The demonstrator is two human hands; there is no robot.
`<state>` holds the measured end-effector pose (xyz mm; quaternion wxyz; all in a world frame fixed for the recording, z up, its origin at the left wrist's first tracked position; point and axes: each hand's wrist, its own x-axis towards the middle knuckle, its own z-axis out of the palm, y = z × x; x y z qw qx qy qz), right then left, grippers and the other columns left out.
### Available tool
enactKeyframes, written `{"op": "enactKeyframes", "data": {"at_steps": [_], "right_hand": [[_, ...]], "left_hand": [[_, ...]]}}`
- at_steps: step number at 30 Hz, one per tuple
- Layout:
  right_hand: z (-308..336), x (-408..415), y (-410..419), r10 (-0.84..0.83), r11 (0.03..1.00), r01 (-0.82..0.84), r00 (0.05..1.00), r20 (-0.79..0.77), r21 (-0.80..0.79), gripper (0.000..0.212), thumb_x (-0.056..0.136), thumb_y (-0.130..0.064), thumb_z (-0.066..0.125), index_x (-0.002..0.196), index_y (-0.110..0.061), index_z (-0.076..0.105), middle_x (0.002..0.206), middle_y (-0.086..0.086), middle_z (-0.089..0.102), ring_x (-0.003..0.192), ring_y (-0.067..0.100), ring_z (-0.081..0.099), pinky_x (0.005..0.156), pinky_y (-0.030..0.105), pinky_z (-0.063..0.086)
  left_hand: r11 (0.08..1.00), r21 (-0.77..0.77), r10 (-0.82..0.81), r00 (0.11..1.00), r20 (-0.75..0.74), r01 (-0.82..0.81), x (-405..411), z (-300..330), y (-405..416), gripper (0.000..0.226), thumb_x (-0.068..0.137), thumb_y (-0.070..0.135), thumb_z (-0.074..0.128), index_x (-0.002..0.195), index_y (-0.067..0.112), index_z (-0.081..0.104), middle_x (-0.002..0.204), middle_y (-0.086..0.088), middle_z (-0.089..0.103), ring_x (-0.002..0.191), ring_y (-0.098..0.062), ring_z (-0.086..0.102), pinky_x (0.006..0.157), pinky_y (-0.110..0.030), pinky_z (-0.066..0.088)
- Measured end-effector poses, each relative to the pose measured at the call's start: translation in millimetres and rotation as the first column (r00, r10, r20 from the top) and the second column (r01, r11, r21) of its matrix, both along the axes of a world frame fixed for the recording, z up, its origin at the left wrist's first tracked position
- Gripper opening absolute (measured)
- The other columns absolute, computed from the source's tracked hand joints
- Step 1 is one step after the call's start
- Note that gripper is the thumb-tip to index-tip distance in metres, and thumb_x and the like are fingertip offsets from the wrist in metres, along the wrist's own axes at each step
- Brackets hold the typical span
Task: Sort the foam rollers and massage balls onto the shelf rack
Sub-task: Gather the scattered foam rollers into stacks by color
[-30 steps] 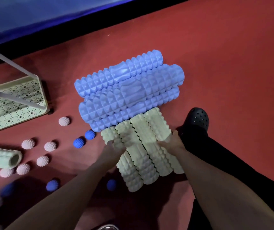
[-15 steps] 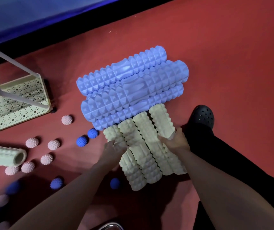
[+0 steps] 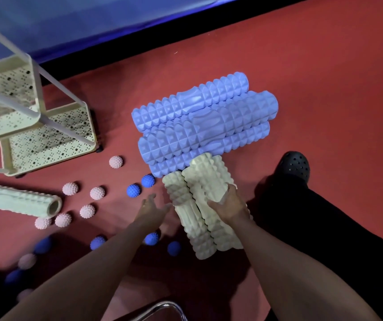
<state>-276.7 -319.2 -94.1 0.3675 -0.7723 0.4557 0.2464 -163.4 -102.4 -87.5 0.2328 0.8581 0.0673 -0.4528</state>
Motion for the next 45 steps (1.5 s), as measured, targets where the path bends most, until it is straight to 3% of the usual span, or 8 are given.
{"op": "enactKeyframes", "data": {"at_steps": [9, 14, 27, 32, 34, 38, 42, 45], "right_hand": [[16, -1, 1, 0.044, 0.999, -0.045, 0.998, -0.047, -0.022, 0.093, 0.08, -0.061, 0.069, 0.152, -0.022, 0.025, 0.153, 0.007, 0.036, 0.136, 0.034, 0.043, 0.11, 0.049, 0.039], [48, 9, 28, 0.16, 0.971, -0.139, 0.982, 0.1, -0.195, 0.079, 0.089, -0.057, 0.063, 0.151, -0.017, 0.033, 0.151, 0.006, 0.039, 0.139, 0.026, 0.039, 0.112, 0.042, 0.035], [131, 114, 186, 0.779, 0.609, -0.644, 0.596, 0.194, -0.463, 0.058, 0.098, -0.049, 0.048, 0.148, -0.019, 0.045, 0.15, 0.003, 0.046, 0.136, 0.028, 0.043, 0.117, 0.041, 0.028], [128, 139, 247, 0.833, 0.539, -0.713, 0.53, 0.16, -0.449, 0.062, 0.098, -0.051, 0.047, 0.152, -0.022, 0.039, 0.155, 0.002, 0.041, 0.137, 0.028, 0.04, 0.118, 0.041, 0.025], [125, 150, 263, 0.846, 0.518, -0.733, 0.514, 0.139, -0.44, 0.063, 0.098, -0.051, 0.047, 0.153, -0.023, 0.037, 0.155, 0.001, 0.039, 0.136, 0.028, 0.04, 0.117, 0.04, 0.025], [112, 176, 284, 0.865, 0.489, -0.756, 0.486, 0.128, -0.435, 0.063, 0.098, -0.051, 0.046, 0.154, -0.023, 0.036, 0.155, 0.001, 0.039, 0.139, 0.027, 0.038, 0.12, 0.04, 0.024], [95, 202, 298, 0.882, 0.456, -0.777, 0.461, 0.1, -0.434, 0.065, 0.099, -0.052, 0.044, 0.156, -0.024, 0.031, 0.157, -0.001, 0.036, 0.145, 0.024, 0.031, 0.123, 0.039, 0.016], [78, 214, 308, 0.89, 0.44, -0.793, 0.449, 0.084, -0.422, 0.065, 0.099, -0.052, 0.043, 0.156, -0.023, 0.032, 0.156, 0.0, 0.038, 0.145, 0.025, 0.032, 0.123, 0.039, 0.016]], "left_hand": [[1.0, -0.022, -0.018, 1.0, 0.022, 0.019, -8, 8, 11, 0.081, 0.092, 0.045, 0.066, 0.155, 0.013, 0.028, 0.158, -0.012, 0.031, 0.14, -0.03, 0.041, 0.11, -0.041, 0.036], [0.996, -0.089, 0.023, 0.999, 0.045, -0.019, -4, 30, 21, 0.077, 0.093, 0.04, 0.066, 0.154, 0.011, 0.029, 0.158, -0.012, 0.032, 0.139, -0.03, 0.042, 0.113, -0.042, 0.037], [0.945, -0.145, 0.319, 0.924, 0.211, -0.293, 22, 99, 172, 0.06, 0.098, 0.044, 0.058, 0.147, 0.012, 0.043, 0.142, -0.008, 0.054, 0.113, -0.022, 0.059, 0.095, -0.026, 0.04], [0.752, -0.194, 0.654, 0.75, 0.096, -0.63, 54, 61, 262, 0.073, 0.085, 0.054, 0.066, 0.138, 0.006, 0.048, 0.132, -0.02, 0.061, 0.122, -0.037, 0.058, 0.107, -0.047, 0.045], [0.648, -0.194, 0.757, 0.65, 0.062, -0.737, 71, 45, 287, 0.084, 0.076, 0.063, 0.065, 0.138, 0.009, 0.046, 0.125, -0.02, 0.065, 0.113, -0.037, 0.063, 0.103, -0.051, 0.049], [0.444, -0.269, 0.878, 0.475, -0.061, -0.855, 104, 49, 301, 0.051, 0.097, 0.044, 0.062, 0.135, 0.015, 0.045, 0.09, -0.003, 0.058, 0.081, -0.021, 0.057, 0.078, -0.037, 0.054], [0.331, -0.266, 0.928, 0.363, -0.084, -0.906, 144, 20, 310, 0.063, 0.089, 0.05, 0.068, 0.13, 0.005, 0.052, 0.103, -0.006, 0.065, 0.092, -0.025, 0.064, 0.093, -0.044, 0.054], [0.323, -0.238, 0.945, 0.326, 0.026, -0.916, 169, -7, 319, 0.078, 0.084, 0.047, 0.076, 0.138, 0.0, 0.047, 0.122, -0.012, 0.064, 0.104, -0.031, 0.063, 0.084, -0.038, 0.05]]}}
